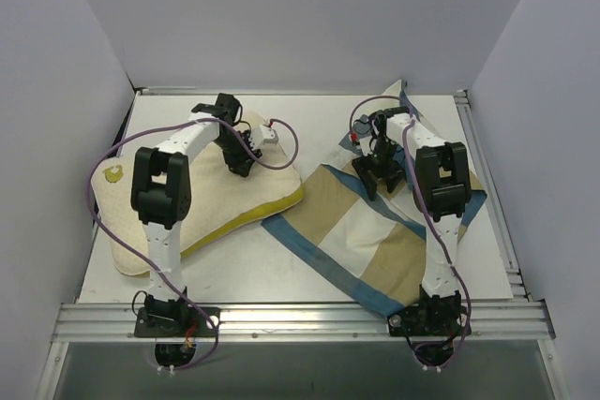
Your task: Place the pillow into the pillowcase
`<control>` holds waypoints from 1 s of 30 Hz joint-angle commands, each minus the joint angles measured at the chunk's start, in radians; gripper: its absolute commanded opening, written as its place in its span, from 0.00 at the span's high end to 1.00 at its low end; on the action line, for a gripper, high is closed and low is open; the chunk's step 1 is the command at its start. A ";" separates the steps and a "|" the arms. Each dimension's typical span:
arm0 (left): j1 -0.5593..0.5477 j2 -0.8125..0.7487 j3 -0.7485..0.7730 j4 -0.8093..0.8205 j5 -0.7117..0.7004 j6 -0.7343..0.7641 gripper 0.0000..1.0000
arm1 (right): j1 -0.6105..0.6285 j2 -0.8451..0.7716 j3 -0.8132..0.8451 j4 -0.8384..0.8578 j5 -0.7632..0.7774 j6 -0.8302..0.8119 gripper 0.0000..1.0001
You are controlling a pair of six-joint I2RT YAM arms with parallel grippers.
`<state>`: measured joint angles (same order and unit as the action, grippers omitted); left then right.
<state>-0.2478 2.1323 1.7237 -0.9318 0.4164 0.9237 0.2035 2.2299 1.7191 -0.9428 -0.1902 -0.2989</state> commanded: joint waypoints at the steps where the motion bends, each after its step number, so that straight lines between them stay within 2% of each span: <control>1: -0.019 0.097 0.019 -0.057 -0.083 0.110 0.60 | -0.006 -0.045 -0.036 -0.042 -0.015 0.000 0.36; 3: -0.016 0.115 0.022 -0.114 -0.099 0.162 0.89 | -0.006 -0.041 -0.039 -0.042 -0.032 -0.003 0.36; 4: -0.002 0.112 0.023 -0.136 -0.096 0.161 1.00 | -0.007 -0.039 -0.038 -0.040 -0.050 -0.006 0.36; 7: 0.062 0.062 0.033 -0.170 -0.038 0.170 1.00 | -0.003 -0.018 -0.021 -0.036 -0.138 0.015 0.37; 10: 0.145 -0.006 0.118 -0.226 0.091 0.121 1.00 | 0.013 0.013 0.026 -0.028 -0.210 0.061 0.40; 12: 0.177 -0.044 0.210 -0.319 0.192 0.110 1.00 | 0.022 0.036 0.054 -0.016 -0.265 0.090 0.41; 15: 0.196 -0.113 0.226 -0.418 0.242 0.121 1.00 | 0.036 0.079 0.123 0.027 -0.294 0.153 0.43; 20: 0.191 -0.273 0.096 -0.473 0.300 0.115 1.00 | 0.017 0.149 0.339 0.045 -0.293 0.221 0.45; 21: 0.185 -0.299 0.027 -0.469 0.315 0.107 1.00 | 0.017 0.140 0.349 0.047 -0.288 0.221 0.45; 26: 0.150 -0.440 -0.146 -0.424 0.354 0.057 1.00 | 0.028 -0.071 0.217 0.067 -0.233 0.175 0.45; 30: 0.125 -0.485 -0.243 -0.349 0.360 0.006 1.00 | 0.066 -0.156 0.077 0.093 -0.007 0.103 0.50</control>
<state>-0.1154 1.6901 1.5177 -1.3090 0.6949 0.9783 0.2379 2.1811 1.8435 -0.8345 -0.3531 -0.1410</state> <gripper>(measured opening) 0.033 0.511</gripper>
